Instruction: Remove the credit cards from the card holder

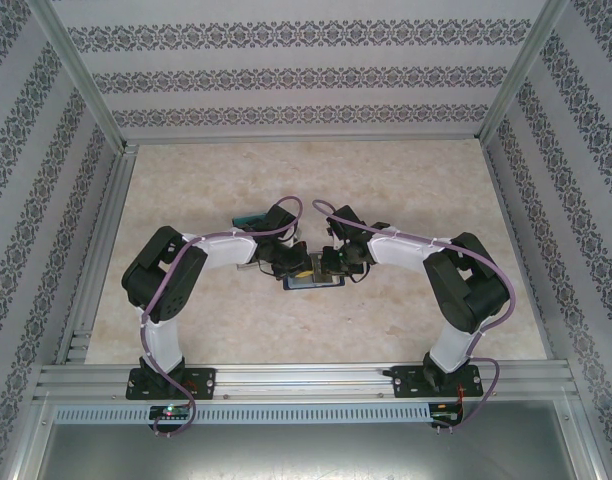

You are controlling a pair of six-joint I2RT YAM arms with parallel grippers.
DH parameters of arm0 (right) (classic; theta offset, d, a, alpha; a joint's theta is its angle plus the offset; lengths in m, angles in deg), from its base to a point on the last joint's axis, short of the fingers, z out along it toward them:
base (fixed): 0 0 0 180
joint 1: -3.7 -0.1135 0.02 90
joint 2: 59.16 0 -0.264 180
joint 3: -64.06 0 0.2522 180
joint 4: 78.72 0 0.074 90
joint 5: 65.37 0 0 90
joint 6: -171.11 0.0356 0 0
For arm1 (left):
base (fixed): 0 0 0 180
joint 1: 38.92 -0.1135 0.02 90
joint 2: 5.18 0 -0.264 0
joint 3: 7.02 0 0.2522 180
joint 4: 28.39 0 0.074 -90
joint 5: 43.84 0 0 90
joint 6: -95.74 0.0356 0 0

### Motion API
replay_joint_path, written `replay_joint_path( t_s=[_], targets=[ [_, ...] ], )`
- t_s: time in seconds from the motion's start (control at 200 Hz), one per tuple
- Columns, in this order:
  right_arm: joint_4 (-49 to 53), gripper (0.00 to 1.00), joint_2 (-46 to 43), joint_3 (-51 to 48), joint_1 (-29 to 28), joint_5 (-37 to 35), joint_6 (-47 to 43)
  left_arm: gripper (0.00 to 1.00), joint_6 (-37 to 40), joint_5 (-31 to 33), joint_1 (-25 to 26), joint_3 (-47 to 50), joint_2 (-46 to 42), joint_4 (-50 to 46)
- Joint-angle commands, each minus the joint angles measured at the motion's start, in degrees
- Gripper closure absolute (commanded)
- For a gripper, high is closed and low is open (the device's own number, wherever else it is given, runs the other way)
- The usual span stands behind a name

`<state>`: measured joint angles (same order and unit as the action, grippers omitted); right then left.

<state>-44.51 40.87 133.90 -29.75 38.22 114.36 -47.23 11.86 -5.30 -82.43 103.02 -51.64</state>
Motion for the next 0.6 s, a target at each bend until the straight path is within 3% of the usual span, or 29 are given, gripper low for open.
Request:
replay_joint_path(
  t_s=[0.0, 0.595],
  targets=[
    [-0.09, 0.79, 1.75, -1.34, 0.59, 0.83, 1.11, 1.0, 0.41, 0.6, -1.4, 1.85, -2.59, 0.61],
    [0.06, 0.79, 1.41, -1.46, 0.78, 0.78, 0.94, 1.0, 3.51, -1.16, -3.74, 4.05, -5.78, -0.93]
  ],
)
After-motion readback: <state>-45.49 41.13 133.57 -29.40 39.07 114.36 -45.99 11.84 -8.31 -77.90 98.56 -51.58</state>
